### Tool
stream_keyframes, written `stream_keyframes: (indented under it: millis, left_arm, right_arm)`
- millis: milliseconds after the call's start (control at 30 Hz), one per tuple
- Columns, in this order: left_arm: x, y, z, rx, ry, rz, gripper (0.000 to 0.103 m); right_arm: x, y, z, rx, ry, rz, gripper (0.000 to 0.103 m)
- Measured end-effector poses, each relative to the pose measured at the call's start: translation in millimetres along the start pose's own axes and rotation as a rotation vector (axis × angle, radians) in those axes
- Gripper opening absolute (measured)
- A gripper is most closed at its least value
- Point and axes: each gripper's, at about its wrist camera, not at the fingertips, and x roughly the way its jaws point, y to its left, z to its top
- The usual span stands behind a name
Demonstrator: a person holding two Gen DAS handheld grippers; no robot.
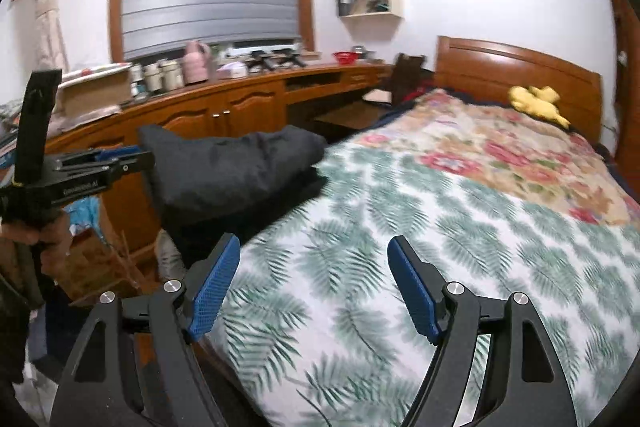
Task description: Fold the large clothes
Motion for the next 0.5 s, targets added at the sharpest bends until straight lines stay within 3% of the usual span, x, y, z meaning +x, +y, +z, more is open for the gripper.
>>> stream_keyframes:
  millis: [167, 500]
  left_arm:
    - [2, -51, -13, -0.013, 0.0, -0.093, 0.033]
    - [-11, -136, -23, 0.035, -0.042, -0.175, 0.033]
  right_arm:
    - [-45, -34, -23, 0.07, -0.03, -0.121, 0.078]
    - [-137, -90, -57, 0.182, -0.134, -0.291, 0.078]
